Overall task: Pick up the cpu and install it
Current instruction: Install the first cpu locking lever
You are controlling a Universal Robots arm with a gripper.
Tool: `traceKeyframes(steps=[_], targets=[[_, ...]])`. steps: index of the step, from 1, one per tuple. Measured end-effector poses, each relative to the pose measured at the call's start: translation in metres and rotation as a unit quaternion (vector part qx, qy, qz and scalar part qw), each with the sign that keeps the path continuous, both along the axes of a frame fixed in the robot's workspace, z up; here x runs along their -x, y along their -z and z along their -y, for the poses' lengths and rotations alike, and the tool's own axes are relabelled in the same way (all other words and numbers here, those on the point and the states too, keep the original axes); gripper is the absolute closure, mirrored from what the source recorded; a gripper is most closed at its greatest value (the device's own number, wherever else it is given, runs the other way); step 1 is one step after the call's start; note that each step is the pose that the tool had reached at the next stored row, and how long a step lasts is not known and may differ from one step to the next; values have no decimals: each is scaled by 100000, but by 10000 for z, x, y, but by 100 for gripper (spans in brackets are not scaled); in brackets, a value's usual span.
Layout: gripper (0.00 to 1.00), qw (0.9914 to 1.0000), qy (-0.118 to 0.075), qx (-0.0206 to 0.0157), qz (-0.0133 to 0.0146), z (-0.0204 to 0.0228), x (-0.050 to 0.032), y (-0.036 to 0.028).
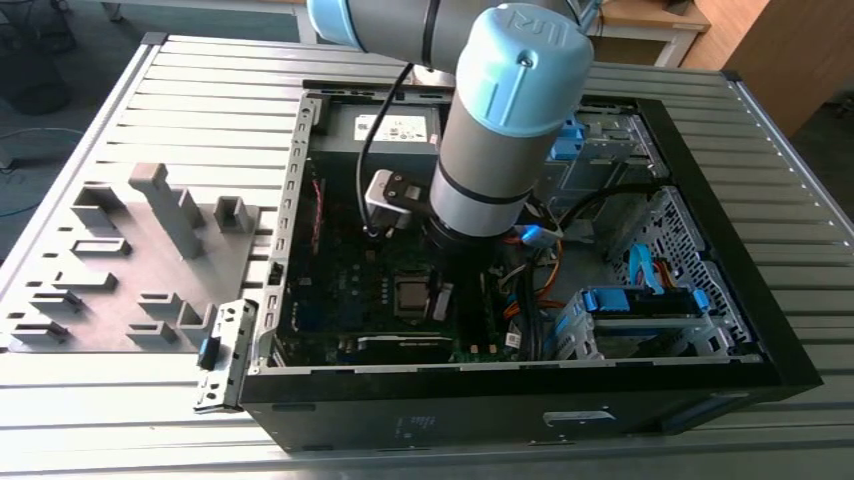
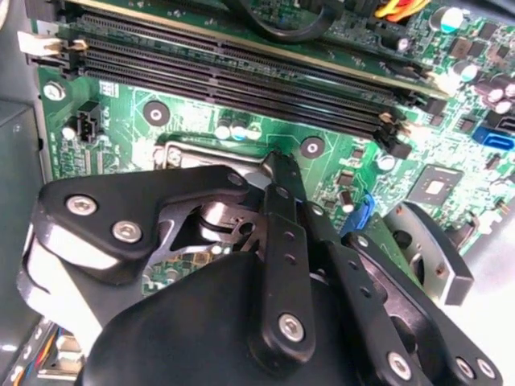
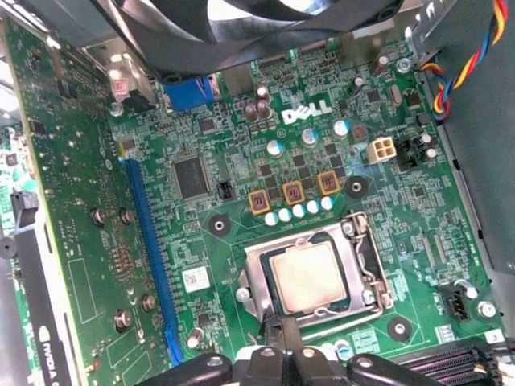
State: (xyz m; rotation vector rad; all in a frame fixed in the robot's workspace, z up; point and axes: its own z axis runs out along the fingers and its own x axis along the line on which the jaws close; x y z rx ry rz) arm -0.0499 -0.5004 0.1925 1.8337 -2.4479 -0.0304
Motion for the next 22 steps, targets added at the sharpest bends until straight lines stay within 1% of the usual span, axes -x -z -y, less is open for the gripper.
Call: traceKeyframes(steps=[5, 10, 16, 19, 22], targets=[[89, 100000, -1, -158, 2, 2, -27, 11], [89, 100000, -16, -269, -5, 17, -41, 21], [89, 99998, -207, -600, 3, 20, -74, 26], [89, 99997, -252, -794, 14, 43, -75, 28], [89, 99996, -262, -901, 5, 82, -75, 28]])
